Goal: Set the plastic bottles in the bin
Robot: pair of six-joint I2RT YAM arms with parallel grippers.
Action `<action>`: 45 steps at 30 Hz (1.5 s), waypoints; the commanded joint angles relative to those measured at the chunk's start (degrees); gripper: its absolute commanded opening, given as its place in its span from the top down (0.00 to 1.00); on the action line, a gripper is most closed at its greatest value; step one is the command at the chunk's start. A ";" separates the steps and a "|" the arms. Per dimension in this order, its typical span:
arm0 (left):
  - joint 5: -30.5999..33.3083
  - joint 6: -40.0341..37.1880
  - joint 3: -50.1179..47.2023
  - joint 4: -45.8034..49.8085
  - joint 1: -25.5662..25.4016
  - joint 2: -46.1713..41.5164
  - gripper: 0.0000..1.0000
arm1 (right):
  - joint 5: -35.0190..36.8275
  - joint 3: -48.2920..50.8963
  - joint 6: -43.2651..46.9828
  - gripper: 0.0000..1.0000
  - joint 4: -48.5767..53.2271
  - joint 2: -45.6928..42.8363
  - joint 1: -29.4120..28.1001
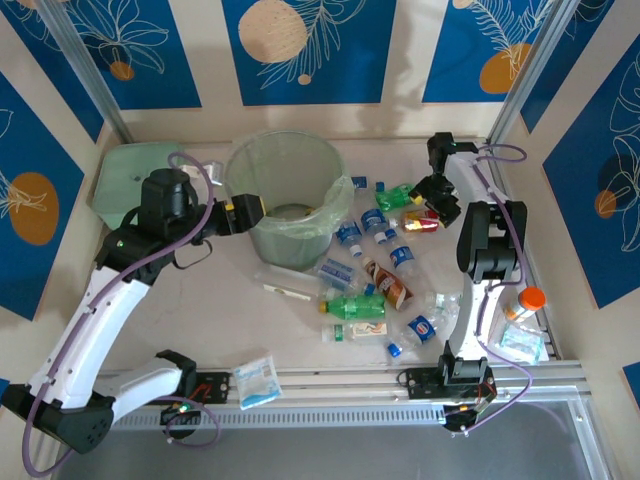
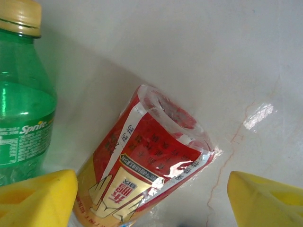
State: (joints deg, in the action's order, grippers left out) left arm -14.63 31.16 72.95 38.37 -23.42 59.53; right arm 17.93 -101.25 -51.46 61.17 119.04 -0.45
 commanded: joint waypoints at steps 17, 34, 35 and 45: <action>-2.50 -0.13 -1.62 -1.72 0.04 -0.11 0.15 | -0.53 3.06 -4.54 0.16 -0.25 3.56 -0.34; -3.44 0.40 -1.39 -2.38 0.04 0.24 0.15 | -1.87 6.41 -5.30 0.10 -1.14 4.05 -0.61; -3.47 0.40 -1.40 -2.42 0.04 0.24 0.15 | -1.90 6.93 -5.55 0.10 -1.29 3.72 -0.69; -3.20 0.17 -1.15 -1.81 -0.01 -0.24 0.15 | -2.13 9.49 -6.67 0.23 -2.46 2.22 -0.51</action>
State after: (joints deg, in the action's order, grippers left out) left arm -16.56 31.18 71.72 36.88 -23.42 59.75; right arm 16.23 -92.97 -56.71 56.75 122.72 -0.80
